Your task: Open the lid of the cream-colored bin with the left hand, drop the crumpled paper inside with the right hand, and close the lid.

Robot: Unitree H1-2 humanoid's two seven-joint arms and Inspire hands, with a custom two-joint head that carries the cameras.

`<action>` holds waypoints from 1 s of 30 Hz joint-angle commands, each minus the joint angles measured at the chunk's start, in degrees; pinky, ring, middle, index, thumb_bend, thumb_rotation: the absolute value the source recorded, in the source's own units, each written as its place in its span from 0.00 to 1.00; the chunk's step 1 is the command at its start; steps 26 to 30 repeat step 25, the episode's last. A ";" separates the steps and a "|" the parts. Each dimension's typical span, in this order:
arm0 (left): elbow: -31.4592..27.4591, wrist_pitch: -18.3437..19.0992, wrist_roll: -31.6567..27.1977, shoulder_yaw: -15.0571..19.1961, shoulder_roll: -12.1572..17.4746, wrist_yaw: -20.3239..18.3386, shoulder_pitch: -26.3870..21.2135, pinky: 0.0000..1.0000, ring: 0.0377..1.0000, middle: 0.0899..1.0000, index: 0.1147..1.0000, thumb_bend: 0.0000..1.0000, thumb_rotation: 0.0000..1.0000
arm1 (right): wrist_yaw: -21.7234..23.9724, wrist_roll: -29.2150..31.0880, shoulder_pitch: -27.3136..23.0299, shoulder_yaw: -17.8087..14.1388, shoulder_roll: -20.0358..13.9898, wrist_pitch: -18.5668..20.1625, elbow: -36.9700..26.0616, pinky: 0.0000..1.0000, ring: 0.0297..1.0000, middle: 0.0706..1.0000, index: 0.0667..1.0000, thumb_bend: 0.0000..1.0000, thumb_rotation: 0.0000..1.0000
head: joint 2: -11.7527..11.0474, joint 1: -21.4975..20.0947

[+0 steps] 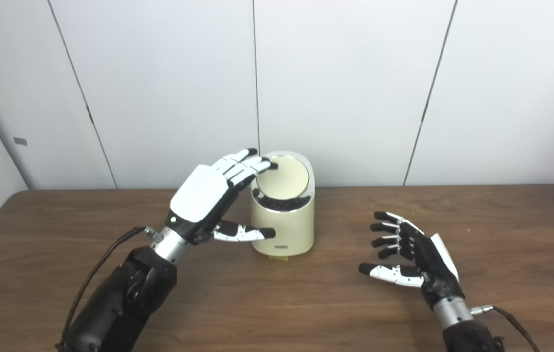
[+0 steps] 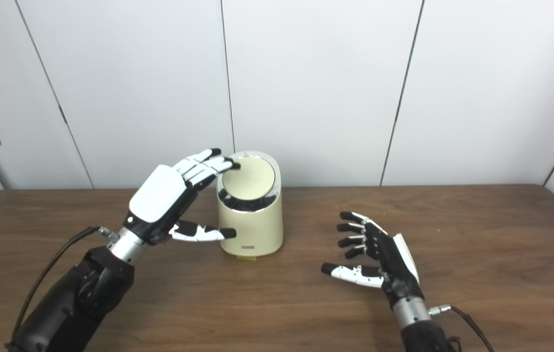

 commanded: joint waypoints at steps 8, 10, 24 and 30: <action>-2.10 2.53 -18.51 6.69 -7.42 -2.90 6.45 0.82 0.93 0.97 0.97 0.73 0.39 | 0.08 0.81 -1.88 -0.65 -0.75 -0.94 -1.94 0.52 0.61 0.71 0.76 0.76 0.16 | 0.30 0.15; -2.40 3.56 -23.32 7.57 -8.55 -5.38 7.94 0.80 0.91 0.97 0.97 0.73 0.42 | 0.08 0.83 -1.89 -0.72 -0.80 -0.76 -2.11 0.52 0.61 0.71 0.76 0.76 0.17 | 0.40 0.20; -3.78 13.13 -41.90 12.12 -12.53 -15.78 15.41 0.74 0.83 0.87 0.94 0.73 0.46 | 0.38 2.56 -1.77 -1.54 -0.66 -0.54 -3.31 0.52 0.63 0.73 0.77 0.78 0.17 | 0.61 0.27; -3.95 13.92 -42.38 12.30 -12.60 -16.14 15.62 0.74 0.82 0.86 0.94 0.73 0.45 | 0.38 2.57 -1.73 -1.54 -0.64 -0.35 -3.53 0.52 0.63 0.73 0.77 0.78 0.18 | 0.63 0.26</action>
